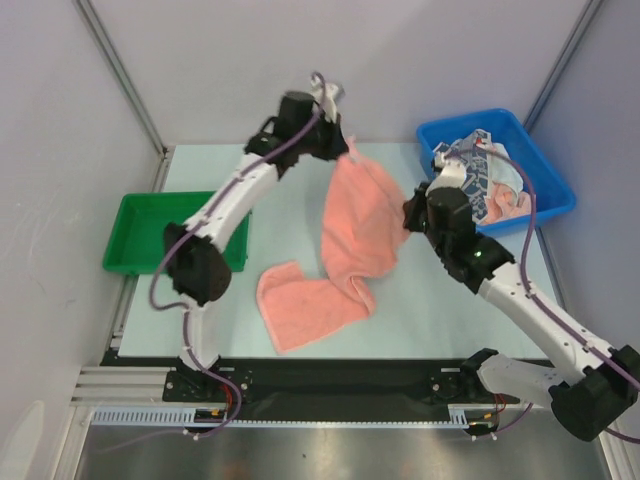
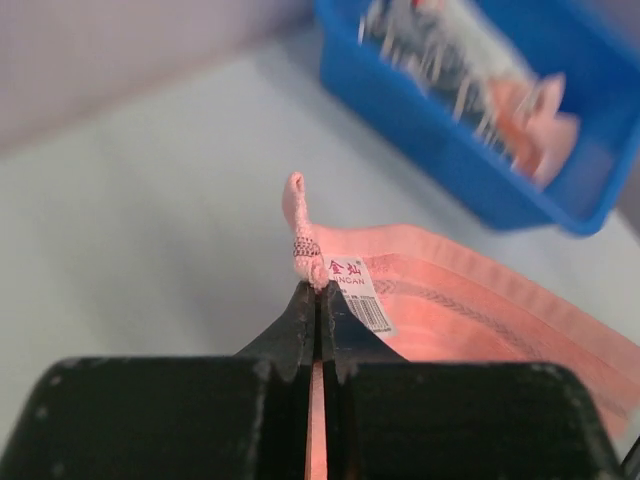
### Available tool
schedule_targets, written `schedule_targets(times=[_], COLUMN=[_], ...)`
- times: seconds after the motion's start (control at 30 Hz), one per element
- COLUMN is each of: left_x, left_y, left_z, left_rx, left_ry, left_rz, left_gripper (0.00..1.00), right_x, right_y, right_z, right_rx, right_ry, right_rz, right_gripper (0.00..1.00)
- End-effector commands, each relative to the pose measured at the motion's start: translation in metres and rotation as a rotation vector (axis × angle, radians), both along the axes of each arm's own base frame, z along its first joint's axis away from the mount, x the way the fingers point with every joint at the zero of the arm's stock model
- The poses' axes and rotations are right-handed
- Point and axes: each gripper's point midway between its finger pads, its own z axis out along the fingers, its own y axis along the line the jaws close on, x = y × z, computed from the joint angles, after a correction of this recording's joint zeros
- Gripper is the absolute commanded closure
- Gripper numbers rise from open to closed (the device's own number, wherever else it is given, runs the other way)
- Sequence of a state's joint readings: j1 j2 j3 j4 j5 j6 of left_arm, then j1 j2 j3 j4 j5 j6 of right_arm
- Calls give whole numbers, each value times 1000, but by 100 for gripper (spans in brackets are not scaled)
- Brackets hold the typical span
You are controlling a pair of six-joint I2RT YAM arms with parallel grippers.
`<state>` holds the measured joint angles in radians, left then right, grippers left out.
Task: Fold and stack the towels
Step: Flatten out the crumpled towel
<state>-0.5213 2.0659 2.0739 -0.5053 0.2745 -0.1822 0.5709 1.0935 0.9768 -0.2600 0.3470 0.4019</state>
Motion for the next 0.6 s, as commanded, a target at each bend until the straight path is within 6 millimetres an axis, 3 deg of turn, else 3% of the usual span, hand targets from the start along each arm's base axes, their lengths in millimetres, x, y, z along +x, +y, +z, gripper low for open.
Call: schedule_targets(times=[0.0,0.07,0.1,0.13,0.2,0.23,0.3,0.33,0.37,0.47,0.57], left_x=[-46,-59,-68,-87,-105,-129,-155,-219,-216,-253,-268], left_y=[38,56,64,76,87,98,108,129,127,130,128], left_z=[187,215,228,255,271,292,312,357,351,369,370], left_rx=[-185,-203,-215,-248,-276,-321,-382,-529,-534,-626,-659], left_ry=[-345,-400,-424,-473,-501,-539,-574,-656,-631,-655,-631], left_rz=[86,139,150,160,164,154,141,78,79,4,-45], left_gripper=[99,100,100,100,100,100,100,100,100,100,100], right_x=[10,10,6,2,-10,-19,-35,-75,-86,-121,-138], right_y=[-27,-33,-38,-42,-50,-53,-56,-49,-54,-46,-40], right_z=[94,126,161,175,218,234,259,306,313,341,358], right_rx=[-149,-167,-170,-179,-161,-181,-180,-126,-109,-21,12], right_ry=[-209,-274,-344,-371,-455,-494,-556,-706,-729,-857,-901], right_rz=[-48,-65,-67,-70,-77,-61,-38,89,90,213,288], right_gripper=[100,100,100,100,100,100,100,100,100,100,100])
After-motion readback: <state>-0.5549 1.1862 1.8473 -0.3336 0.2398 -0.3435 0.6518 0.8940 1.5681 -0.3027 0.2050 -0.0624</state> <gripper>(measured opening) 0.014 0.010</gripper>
